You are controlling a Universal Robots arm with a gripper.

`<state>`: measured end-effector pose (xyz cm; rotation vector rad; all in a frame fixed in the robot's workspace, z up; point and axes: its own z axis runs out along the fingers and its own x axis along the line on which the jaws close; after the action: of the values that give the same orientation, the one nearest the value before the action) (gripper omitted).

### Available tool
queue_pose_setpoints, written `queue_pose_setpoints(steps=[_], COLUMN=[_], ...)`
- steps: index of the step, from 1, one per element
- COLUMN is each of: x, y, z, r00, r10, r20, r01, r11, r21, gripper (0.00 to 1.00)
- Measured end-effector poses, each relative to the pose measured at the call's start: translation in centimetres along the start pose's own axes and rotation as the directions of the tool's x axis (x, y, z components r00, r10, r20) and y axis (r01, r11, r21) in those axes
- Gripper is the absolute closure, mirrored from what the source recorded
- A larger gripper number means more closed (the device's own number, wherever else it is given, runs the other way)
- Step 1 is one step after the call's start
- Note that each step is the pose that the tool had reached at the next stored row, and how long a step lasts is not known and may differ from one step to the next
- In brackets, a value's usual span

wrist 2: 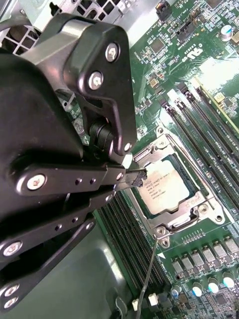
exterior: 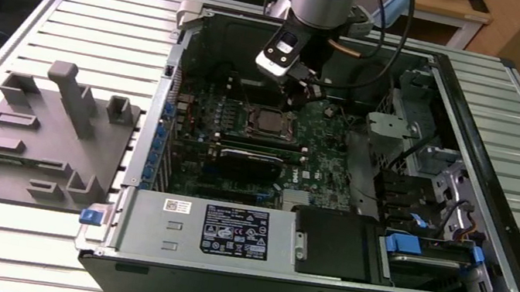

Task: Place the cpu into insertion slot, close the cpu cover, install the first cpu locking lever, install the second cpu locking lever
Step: 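Close the cpu cover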

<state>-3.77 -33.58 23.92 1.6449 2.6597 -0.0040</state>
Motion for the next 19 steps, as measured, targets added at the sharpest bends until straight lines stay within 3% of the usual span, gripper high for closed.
queue_pose_setpoints(steps=[14, 19], x=[0.00, 0.00], y=[0.00, 0.00], z=[0.00, 0.00], r00=[0.9973, 0.9971], r10=[-0.074, -0.077], r20=[-0.0007, -0.0007], r01=[0.074, 0.077], r11=[0.9973, 0.9971], r21=[-0.0012, -0.0013], gripper=[0.90, 0.90])
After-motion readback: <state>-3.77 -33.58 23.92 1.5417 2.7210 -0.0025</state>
